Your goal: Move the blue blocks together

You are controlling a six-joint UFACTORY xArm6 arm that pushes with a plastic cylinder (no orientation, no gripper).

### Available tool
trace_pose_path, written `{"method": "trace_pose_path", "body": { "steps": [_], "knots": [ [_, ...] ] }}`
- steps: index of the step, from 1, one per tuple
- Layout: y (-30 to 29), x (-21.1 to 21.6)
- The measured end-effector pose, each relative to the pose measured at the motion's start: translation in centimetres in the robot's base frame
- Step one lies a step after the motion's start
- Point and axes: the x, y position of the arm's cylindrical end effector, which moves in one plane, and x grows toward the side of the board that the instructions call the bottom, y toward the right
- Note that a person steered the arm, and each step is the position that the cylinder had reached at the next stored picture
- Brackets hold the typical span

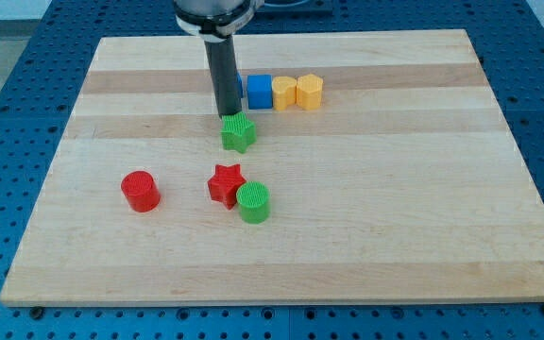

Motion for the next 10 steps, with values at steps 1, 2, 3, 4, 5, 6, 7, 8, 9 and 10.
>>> {"method": "trace_pose_path", "body": {
  "steps": [1, 2, 3, 4, 5, 6, 7, 8, 9, 10],
  "knots": [
    [3.5, -3.0],
    [4.2, -3.2],
    [4.2, -3.3],
    [5.8, -3.7],
    [8.7, -4.0],
    [9.5, -4.0],
    [9.5, -6.2],
    [10.1, -7.2],
    [10.1, -8.8],
    [9.9, -8.7]
  ]
}}
